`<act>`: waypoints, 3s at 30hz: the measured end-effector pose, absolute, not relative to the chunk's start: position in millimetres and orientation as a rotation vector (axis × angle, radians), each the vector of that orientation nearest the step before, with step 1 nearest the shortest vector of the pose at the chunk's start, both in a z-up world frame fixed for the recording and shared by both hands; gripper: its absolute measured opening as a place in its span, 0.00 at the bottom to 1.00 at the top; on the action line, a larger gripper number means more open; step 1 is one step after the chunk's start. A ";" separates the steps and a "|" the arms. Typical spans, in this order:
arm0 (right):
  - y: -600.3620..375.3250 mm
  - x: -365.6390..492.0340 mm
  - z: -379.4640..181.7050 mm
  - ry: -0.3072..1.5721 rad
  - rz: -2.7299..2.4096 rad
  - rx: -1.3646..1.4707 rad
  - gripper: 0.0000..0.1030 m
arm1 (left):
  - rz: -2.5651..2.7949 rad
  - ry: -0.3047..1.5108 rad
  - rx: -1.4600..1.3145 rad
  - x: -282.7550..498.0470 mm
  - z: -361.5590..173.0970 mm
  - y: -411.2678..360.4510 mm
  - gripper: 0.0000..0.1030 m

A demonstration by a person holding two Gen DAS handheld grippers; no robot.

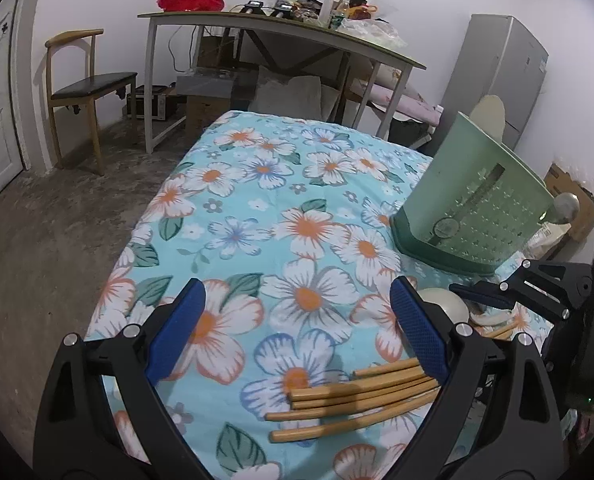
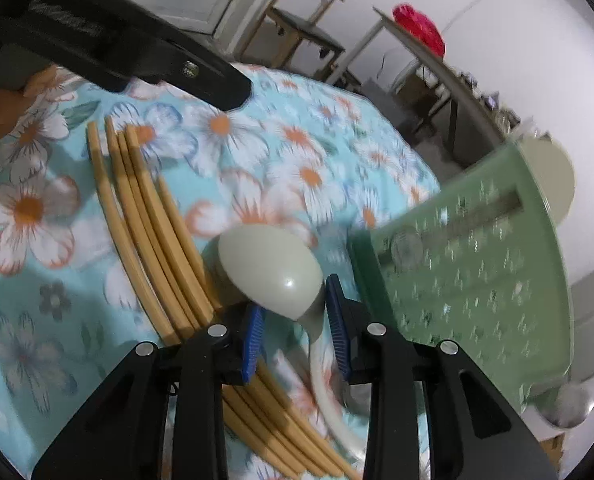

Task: Organize utensils
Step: 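Grasp the white ceramic soup spoon with the right tool, then grasp the metal spoon with the left tool while the right tool holds the soup spoon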

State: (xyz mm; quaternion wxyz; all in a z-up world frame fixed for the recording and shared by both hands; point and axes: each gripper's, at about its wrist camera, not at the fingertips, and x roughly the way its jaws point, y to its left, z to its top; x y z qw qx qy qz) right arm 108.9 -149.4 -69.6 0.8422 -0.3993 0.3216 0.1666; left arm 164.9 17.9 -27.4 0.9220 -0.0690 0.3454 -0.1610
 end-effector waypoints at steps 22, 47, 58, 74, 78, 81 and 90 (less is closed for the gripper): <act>-203.4 69.3 6.1 0.417 0.034 -0.481 0.08 | -0.360 0.656 -0.174 155.4 -14.3 20.5 0.87; -309.1 9.2 3.8 0.394 -0.116 0.067 0.08 | -0.814 1.047 -0.337 200.5 -63.7 -132.0 0.27; -314.4 6.0 3.6 0.379 -0.103 0.102 0.08 | -0.702 1.003 -0.296 191.6 -54.0 -114.3 0.00; -308.1 11.0 2.2 0.385 -0.091 0.096 0.08 | -0.568 1.016 -0.357 195.0 -59.2 -46.8 0.20; -307.9 11.1 2.1 0.386 -0.090 0.095 0.08 | -0.561 1.035 -0.341 192.9 -66.6 -52.0 0.20; -307.9 11.0 2.0 0.387 -0.089 0.098 0.08 | -0.555 1.024 -0.334 192.3 -68.2 -54.7 0.19; -308.8 10.8 1.7 0.381 -0.091 0.106 0.08 | -0.537 0.940 -0.280 185.5 -52.5 -58.5 0.03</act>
